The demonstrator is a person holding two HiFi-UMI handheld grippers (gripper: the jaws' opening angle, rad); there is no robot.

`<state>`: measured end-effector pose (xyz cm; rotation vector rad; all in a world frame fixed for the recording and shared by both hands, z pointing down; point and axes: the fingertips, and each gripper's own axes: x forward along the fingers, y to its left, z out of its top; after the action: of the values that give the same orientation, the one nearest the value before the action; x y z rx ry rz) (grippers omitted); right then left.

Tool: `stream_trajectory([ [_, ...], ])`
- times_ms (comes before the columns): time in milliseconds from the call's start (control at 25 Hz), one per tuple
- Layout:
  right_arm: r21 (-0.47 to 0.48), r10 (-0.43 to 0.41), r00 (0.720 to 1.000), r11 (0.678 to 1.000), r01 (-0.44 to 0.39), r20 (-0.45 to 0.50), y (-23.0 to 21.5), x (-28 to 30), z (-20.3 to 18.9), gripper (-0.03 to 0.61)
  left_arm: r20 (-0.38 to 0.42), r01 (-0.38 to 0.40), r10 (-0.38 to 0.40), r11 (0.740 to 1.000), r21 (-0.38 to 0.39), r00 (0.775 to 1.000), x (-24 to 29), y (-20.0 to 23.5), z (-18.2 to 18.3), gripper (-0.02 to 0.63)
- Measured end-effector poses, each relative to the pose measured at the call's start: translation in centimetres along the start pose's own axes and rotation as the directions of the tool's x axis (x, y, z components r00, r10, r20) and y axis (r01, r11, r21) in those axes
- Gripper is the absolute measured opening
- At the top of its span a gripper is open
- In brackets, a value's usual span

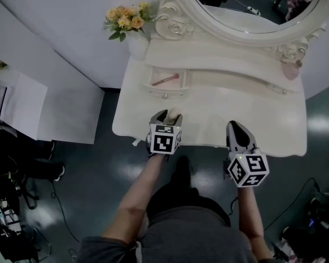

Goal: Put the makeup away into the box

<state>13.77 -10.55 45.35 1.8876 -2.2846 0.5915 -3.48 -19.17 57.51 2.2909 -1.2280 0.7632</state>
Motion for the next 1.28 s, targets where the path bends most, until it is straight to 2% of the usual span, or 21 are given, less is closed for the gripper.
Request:
stream_trajectory([
  [280,0.005,-0.004,1.000,1.000,0.004,-0.001,0.1,0.7,0.3,0.012,-0.058,0.031,-0.030,0.999,0.018,0.998,0.6,-0.7,-0.5,0.204],
  [560,0.012,-0.008,1.000,1.000,0.008,-0.008,0.5,1.4,0.3,0.012,-0.062,0.059,-0.056,0.998,0.039,0.996,0.4,-0.9,-0.4,0.166],
  [800,0.016,-0.006,1.000,1.000,0.006,-0.003,0.9,2.1,0.5,0.012,-0.023,0.072,-0.071,0.996,0.053,0.997,-0.9,-0.4,1.0,0.160],
  [1280,0.003,0.013,1.000,1.000,-0.013,0.021,2.8,3.4,1.6,0.012,0.101,0.051,-0.060,0.994,0.092,0.993,-4.3,1.6,5.7,0.152],
])
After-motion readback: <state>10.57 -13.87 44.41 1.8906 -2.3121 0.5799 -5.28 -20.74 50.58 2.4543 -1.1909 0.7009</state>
